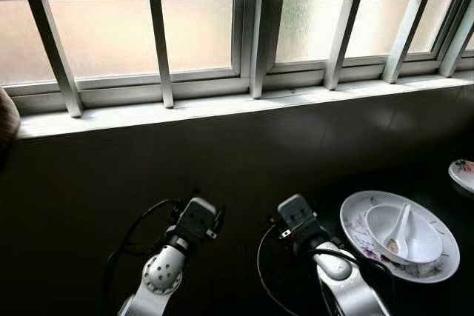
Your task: Kitchen organization
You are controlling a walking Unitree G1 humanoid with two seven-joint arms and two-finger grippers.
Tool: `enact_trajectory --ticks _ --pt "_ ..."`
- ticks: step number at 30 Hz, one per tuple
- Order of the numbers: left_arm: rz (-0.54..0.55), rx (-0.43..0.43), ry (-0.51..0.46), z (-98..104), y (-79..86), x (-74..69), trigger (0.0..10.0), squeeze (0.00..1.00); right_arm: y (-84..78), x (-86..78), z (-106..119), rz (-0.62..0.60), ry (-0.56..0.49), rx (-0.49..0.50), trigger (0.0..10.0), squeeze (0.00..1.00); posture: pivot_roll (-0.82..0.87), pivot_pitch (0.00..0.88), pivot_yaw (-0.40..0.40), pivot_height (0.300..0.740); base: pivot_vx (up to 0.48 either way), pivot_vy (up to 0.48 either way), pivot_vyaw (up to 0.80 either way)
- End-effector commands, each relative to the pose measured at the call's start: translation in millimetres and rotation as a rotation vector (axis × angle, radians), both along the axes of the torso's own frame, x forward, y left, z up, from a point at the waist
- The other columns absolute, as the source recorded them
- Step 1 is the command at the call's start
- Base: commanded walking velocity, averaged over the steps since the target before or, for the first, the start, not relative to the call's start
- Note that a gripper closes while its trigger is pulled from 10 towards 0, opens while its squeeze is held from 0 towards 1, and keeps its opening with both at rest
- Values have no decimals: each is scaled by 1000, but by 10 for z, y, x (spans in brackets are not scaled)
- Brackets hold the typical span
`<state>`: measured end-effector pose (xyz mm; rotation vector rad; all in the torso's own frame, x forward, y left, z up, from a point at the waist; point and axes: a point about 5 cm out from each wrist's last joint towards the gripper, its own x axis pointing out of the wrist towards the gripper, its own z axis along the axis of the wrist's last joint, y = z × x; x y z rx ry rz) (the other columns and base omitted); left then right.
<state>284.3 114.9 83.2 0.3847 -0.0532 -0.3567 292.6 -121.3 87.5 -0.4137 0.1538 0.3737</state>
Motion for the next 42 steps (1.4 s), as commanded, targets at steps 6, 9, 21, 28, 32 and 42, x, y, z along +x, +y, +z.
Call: enact_trajectory --ticks 6,9,21,28,32,42 --pt "-18 -9 -6 11 -50 -10 10000 0 -81 24 -6 -42 15 11 10000 0 -10 0 -1 740 0 0 -267" --pt "-19 -8 -7 11 -47 -10 10000 0 -82 26 -1 -45 12 10 10000 0 -11 0 0 740 0 0 -800" --pt "-25 -2 -8 3 -52 -21 10000 0 -87 47 56 -64 -41 9 10000 0 -10 0 0 740 162 0 -511" --pt "-27 -11 -15 7 -57 -32 10000 0 -96 43 38 -72 -30 12 10000 0 -9 0 -2 740 0 0 -571" --pt "-28 -12 -16 2 -59 -40 10000 0 -89 38 45 -64 -42 8 10000 0 -9 0 -2 740 0 0 -400" --pt "-26 -25 -28 21 -54 -43 10000 0 -99 40 36 -74 -36 11 10000 0 -10 0 0 740 198 0 -160"
